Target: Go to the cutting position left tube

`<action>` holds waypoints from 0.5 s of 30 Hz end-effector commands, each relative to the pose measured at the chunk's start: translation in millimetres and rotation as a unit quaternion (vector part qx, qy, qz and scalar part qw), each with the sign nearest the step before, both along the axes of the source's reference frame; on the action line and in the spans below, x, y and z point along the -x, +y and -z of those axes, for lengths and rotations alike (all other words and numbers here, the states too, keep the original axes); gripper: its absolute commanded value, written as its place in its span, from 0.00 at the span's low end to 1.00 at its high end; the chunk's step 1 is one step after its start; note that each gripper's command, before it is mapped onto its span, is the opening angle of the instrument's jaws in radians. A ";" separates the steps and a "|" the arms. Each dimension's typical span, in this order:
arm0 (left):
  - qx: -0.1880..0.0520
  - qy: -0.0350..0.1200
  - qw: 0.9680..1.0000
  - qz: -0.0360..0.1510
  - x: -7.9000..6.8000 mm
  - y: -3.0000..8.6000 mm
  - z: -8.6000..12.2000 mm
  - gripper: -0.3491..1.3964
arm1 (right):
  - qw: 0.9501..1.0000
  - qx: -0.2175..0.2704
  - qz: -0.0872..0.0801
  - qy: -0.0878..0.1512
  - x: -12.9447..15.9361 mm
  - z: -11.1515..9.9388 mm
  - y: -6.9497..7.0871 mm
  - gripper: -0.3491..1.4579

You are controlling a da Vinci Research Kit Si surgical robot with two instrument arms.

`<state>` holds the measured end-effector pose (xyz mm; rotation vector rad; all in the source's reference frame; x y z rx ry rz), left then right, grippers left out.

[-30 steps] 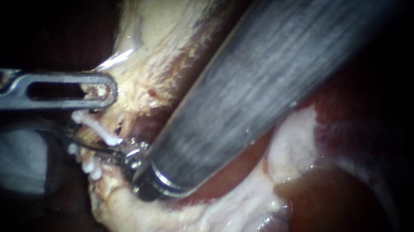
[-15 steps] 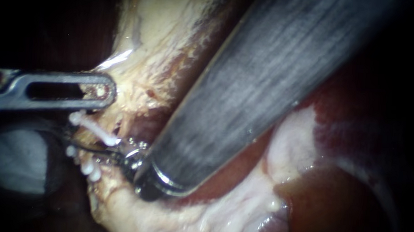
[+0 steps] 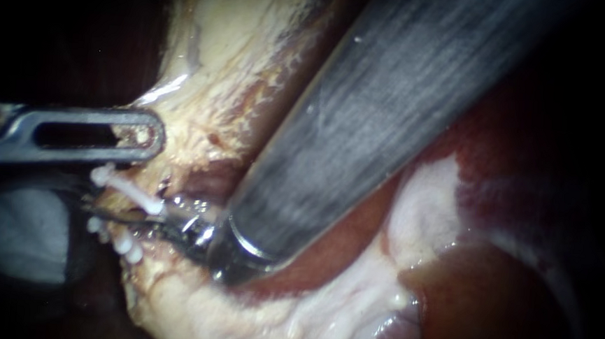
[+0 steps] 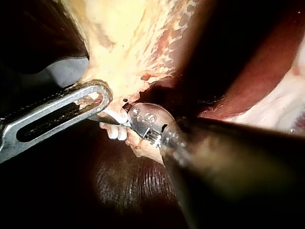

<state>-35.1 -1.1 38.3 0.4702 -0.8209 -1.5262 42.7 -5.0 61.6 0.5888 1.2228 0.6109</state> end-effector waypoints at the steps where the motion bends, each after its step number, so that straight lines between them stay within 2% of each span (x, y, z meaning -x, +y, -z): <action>1: 0.000 0.000 1.000 0.000 0.0 0.0 0.0 0.02 | 1.000 0.002 0.003 0.002 0.0 -0.1 0.0 0.00; 9: 0.000 0.000 1.000 0.000 -0.1 0.1 -0.1 0.01 | 1.000 0.018 0.013 0.009 0.1 -0.4 0.2 0.00; 11: 0.000 0.000 1.000 0.000 -0.2 0.2 -0.1 0.01 | 1.000 -0.028 0.005 0.011 0.3 -0.3 0.1 0.00; 15: -0.001 -0.001 1.000 -0.001 -0.4 0.4 -0.3 0.01 | 0.997 -0.080 0.001 0.013 1.0 -0.2 0.1 0.00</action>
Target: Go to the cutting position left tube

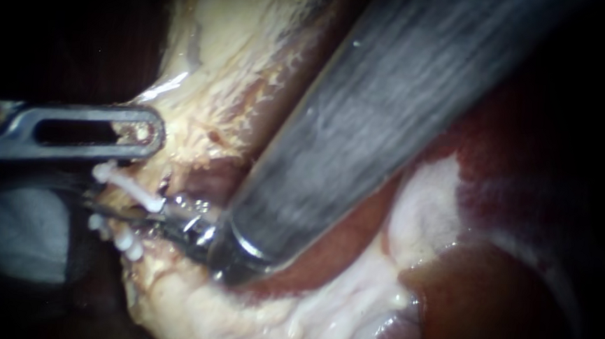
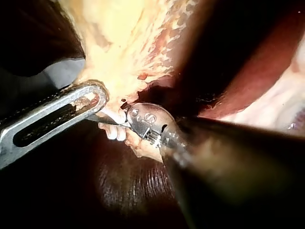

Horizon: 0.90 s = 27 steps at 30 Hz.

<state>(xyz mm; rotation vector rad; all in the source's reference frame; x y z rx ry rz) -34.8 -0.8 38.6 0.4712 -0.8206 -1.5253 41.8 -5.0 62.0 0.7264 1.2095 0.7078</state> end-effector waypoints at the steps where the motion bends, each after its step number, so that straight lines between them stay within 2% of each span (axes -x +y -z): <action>1: 0.000 0.001 1.000 0.001 -0.1 0.1 -0.1 0.01 | 1.000 -0.009 0.006 -0.003 0.2 0.2 0.1 0.00; 7: 0.000 0.003 1.000 0.002 -0.9 0.7 -0.3 0.01 | 0.999 -0.041 0.020 -0.010 1.5 0.7 -0.2 0.00; 9: 0.000 0.004 1.000 0.003 -0.9 0.8 -0.3 0.01 | 0.998 -0.050 0.028 -0.015 2.3 0.9 -0.4 0.00; 18: 0.000 0.004 1.000 0.004 -0.9 0.8 -0.4 0.01 | 0.996 -0.076 0.041 -0.030 4.9 1.5 -0.4 0.00; 27: 0.001 0.005 1.000 0.004 -0.8 0.7 -0.3 0.01 | 0.996 -0.076 0.027 -0.040 6.5 2.4 1.1 0.00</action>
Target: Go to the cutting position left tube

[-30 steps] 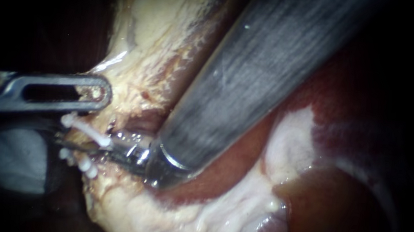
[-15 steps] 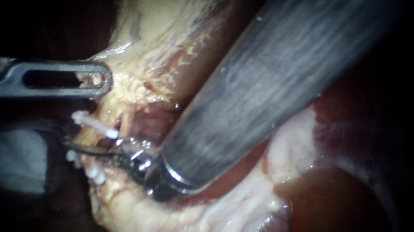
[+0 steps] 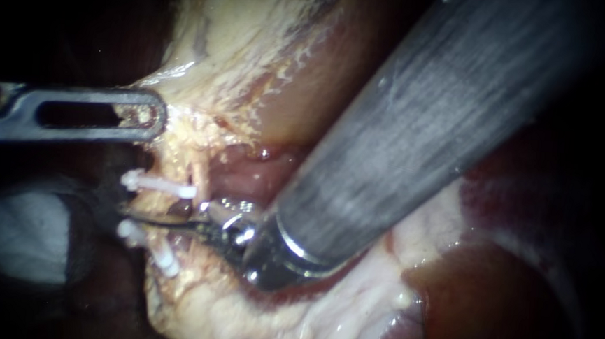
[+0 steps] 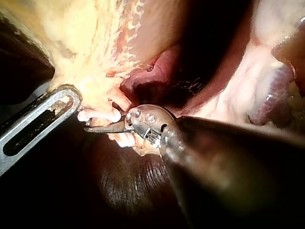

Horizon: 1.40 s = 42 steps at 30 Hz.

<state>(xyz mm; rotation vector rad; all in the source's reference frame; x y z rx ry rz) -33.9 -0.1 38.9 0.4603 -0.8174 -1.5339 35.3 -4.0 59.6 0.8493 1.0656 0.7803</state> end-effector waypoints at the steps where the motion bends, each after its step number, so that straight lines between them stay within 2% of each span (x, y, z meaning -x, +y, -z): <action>1: 0.000 0.000 1.000 0.000 0.0 0.0 0.0 0.01 | 1.000 0.001 -0.002 -0.002 0.2 0.1 0.1 0.00; 9: 0.000 0.000 1.000 0.000 0.0 -0.1 0.0 0.01 | 1.000 -0.003 0.009 -0.021 0.3 -0.4 0.3 0.00; 24: 0.002 0.001 1.000 0.001 0.3 -0.3 -0.5 0.00 | 0.995 0.029 0.067 -0.064 0.1 -3.4 -1.4 0.00; 28: 0.002 0.001 1.000 0.001 0.3 -0.3 -0.5 0.00 | 0.994 0.047 0.075 -0.062 -0.2 -3.8 -1.3 0.00; 35: 0.002 0.001 1.000 0.001 0.3 -0.3 -0.5 0.00 | 0.993 0.073 0.078 -0.057 -0.7 -4.0 -1.2 0.00; 42: 0.002 0.001 1.000 0.001 0.3 -0.3 -0.5 0.00 | 0.985 0.138 0.095 -0.049 -1.1 -4.3 -1.1 0.00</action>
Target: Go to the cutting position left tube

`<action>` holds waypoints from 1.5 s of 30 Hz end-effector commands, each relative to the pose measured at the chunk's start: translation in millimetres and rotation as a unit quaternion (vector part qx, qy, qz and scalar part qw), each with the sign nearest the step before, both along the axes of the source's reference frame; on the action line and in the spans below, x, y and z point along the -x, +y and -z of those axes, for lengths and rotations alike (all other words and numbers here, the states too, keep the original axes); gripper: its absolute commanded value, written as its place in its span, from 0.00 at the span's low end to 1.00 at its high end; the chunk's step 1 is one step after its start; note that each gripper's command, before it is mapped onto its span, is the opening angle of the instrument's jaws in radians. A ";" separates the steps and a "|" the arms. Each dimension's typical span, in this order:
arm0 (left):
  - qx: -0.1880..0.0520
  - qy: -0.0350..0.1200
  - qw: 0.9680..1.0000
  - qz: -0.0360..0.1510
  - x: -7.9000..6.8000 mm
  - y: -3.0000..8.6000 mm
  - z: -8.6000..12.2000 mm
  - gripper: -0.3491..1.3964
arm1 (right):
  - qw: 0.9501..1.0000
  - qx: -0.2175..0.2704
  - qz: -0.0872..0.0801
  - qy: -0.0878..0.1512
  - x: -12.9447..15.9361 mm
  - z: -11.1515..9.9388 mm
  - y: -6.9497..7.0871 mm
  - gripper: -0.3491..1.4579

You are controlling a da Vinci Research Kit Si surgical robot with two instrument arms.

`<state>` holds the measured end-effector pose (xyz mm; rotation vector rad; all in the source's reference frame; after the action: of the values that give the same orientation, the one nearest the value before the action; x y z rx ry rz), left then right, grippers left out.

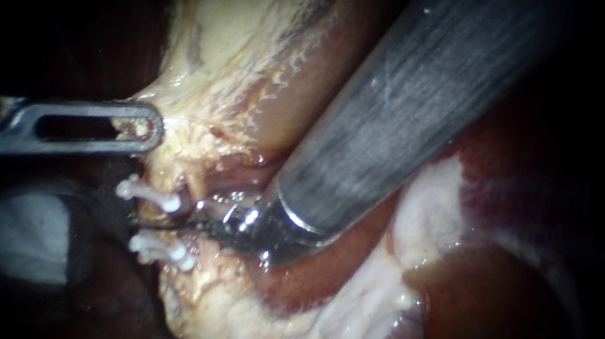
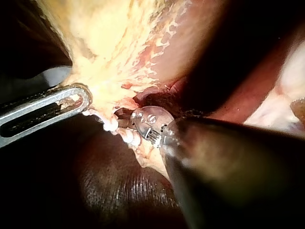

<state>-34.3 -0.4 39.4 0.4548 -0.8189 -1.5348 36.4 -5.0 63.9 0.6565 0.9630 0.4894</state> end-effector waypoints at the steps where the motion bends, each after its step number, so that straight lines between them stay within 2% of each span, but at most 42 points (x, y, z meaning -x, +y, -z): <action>1: 0.000 0.000 1.000 0.000 0.0 0.0 0.1 0.00 | 1.000 0.007 0.000 0.000 0.0 0.0 0.0 0.00; 8: 0.000 0.000 1.000 0.000 0.0 0.0 0.2 0.00 | 0.998 0.053 0.021 0.008 0.0 0.0 0.1 0.00; 12: 0.000 0.000 1.000 0.000 0.0 0.0 0.2 0.00 | 0.995 0.086 0.037 0.016 0.0 -0.1 0.1 0.00; 20: 0.000 0.000 1.000 0.000 0.0 0.0 0.2 0.00 | 0.994 0.099 0.044 0.017 0.1 -0.1 0.1 0.00; 25: 0.000 0.000 1.000 0.000 0.0 0.0 0.2 0.00 | 0.994 0.098 0.037 0.019 0.1 -0.1 0.1 0.00; 27: 0.000 0.000 1.000 0.000 0.0 0.0 0.2 0.00 | 0.997 0.071 0.022 0.022 0.0 0.0 0.0 0.00; 32: 0.000 0.000 1.000 0.000 0.0 0.0 0.2 0.00 | 0.999 0.036 0.008 0.016 0.0 0.1 -0.1 0.00; 42: 0.000 0.000 1.000 0.001 0.0 0.0 0.3 0.00 | 1.000 0.014 0.000 0.012 0.2 0.1 -0.1 0.00; 45: 0.000 0.000 1.000 0.001 0.0 0.0 0.4 0.00 | 1.000 -0.011 -0.008 0.009 0.3 0.2 -0.2 0.00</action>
<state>-34.3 -0.4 39.0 0.4546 -0.8182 -1.5363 36.2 -5.3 63.6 0.6765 0.9810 0.5149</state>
